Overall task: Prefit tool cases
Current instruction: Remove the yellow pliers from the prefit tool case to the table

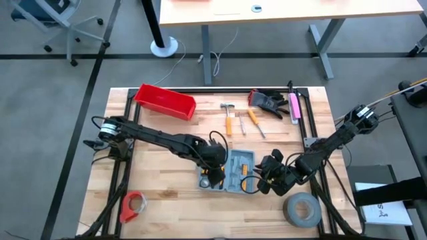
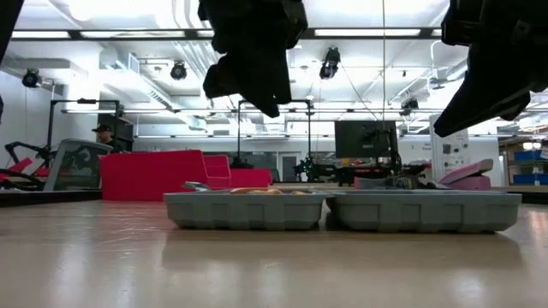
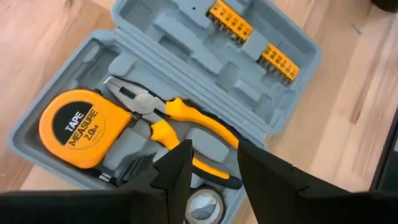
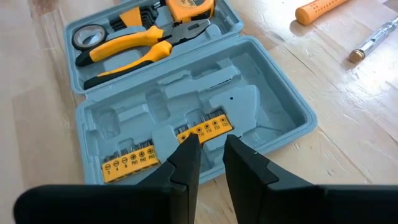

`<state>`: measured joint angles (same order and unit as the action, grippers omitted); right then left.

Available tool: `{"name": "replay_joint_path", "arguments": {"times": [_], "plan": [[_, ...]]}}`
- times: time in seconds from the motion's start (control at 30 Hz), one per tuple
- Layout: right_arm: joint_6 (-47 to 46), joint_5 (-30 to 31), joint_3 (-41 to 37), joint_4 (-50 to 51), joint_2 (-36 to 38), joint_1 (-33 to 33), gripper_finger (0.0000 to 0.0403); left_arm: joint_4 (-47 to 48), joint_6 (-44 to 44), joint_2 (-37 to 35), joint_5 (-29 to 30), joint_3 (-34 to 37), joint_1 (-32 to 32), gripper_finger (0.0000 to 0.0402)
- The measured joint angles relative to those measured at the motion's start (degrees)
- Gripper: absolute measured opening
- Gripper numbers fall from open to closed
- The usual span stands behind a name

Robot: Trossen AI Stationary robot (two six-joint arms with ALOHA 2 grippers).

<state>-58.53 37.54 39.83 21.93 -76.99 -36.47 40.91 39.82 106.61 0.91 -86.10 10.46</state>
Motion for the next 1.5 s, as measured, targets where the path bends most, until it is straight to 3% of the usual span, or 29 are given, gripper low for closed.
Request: {"name": "replay_joint_path", "arguments": {"times": [0.27, 0.47, 0.77, 0.97, 1.2, 1.5], "plan": [[0.0, 0.0, 0.0, 0.0, 0.0, 0.0, 0.0067, 1.5, 0.1, 7.3, -3.5, -2.8, 0.7, 0.0136], [-0.1, 0.1, 0.0, 0.0, 0.0, 0.0, 0.0068, 9.0, -1.5, 10.3, -0.3, -8.8, 0.6, 0.0136], [0.0, 0.1, 0.0, 0.0, 0.0, 0.0, 0.0054, 9.8, 0.1, 14.4, -0.3, -9.1, 0.2, 0.0127], [0.1, 0.1, 0.0, 0.0, 0.0, 0.0, 0.0065, 10.6, -0.1, 14.9, 0.1, -9.0, -0.4, 0.012], [0.0, 1.2, 0.0, 0.0, 0.0, 0.0, 0.0078, 10.6, 0.4, 14.9, 0.5, -9.0, -0.6, 0.0156], [0.2, 1.4, 0.0, -0.4, 0.0, 0.0, 0.0065, 9.5, 1.6, 16.2, 1.3, -9.0, -1.1, 0.0202]]}}
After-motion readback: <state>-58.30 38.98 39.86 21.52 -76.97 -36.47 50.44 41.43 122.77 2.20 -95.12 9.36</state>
